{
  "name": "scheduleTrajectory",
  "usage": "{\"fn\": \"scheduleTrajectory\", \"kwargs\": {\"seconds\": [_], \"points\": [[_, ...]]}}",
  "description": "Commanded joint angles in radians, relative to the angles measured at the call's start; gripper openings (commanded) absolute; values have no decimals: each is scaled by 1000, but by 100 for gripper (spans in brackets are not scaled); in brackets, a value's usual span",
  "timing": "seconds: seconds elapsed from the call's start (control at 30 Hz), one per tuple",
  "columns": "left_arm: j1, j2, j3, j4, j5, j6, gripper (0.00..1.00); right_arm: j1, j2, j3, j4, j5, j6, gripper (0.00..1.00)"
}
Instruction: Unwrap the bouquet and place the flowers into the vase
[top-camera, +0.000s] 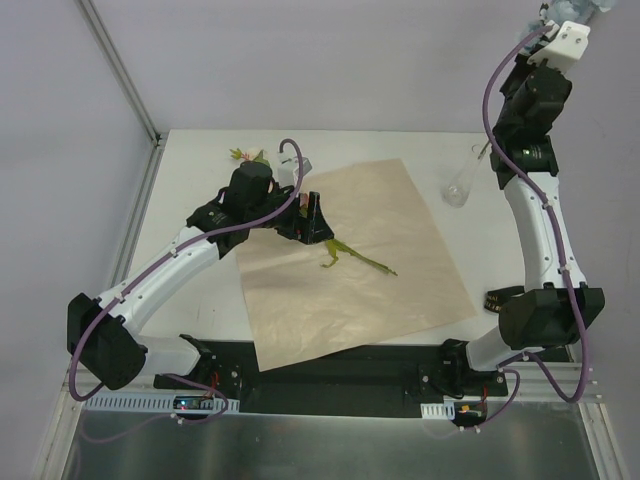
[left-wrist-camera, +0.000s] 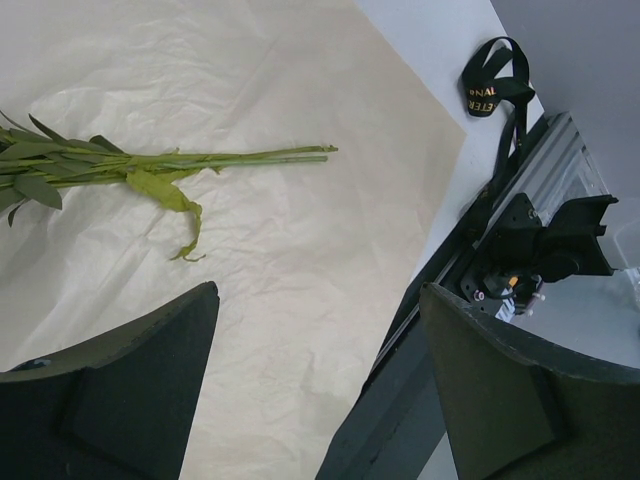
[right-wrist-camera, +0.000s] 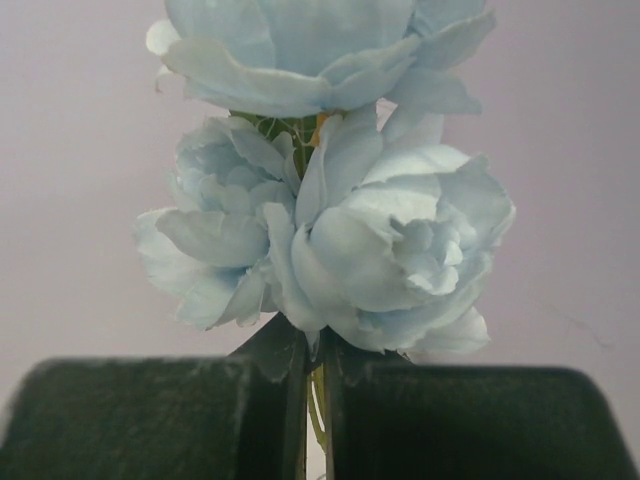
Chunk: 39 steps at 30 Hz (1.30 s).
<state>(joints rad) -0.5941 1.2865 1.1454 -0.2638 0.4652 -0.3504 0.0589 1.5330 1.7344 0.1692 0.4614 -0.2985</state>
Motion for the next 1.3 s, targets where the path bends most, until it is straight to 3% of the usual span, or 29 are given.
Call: {"fn": "scheduleTrajectory", "kwargs": {"seconds": [0.0,0.2,0.33,0.7,0.97,1.0,1.03,1.07,1.1,1.13,1.27], "points": [[5,-1,-1,15,27,22,80,-13,-28,-91,128,-32,21,1],[5,-4,-3,15,24,25,80,-27,-22,-185,200,-61,73,1],[5,-9,-3,14,23,25,80,-28,4,-222,222,-67,93,10],[5,-23,-4,14,20,27,80,-31,58,-280,220,-75,87,23],[5,-27,-4,15,21,25,80,-31,-3,-291,51,-70,99,51],[5,-30,-4,15,21,25,80,-31,-16,-291,30,-70,108,61],[5,-32,-3,14,23,25,80,-30,-37,-283,1,-70,119,63],[5,-32,-3,14,21,25,80,-31,-49,-277,-66,-72,127,65],[5,-35,-3,15,21,25,80,-31,-63,-273,-98,-66,140,76],[5,-36,-4,15,18,28,80,-31,-88,-266,-126,-63,157,82],[5,-36,-4,14,16,27,80,-30,-154,-237,-387,-41,215,89]]}}
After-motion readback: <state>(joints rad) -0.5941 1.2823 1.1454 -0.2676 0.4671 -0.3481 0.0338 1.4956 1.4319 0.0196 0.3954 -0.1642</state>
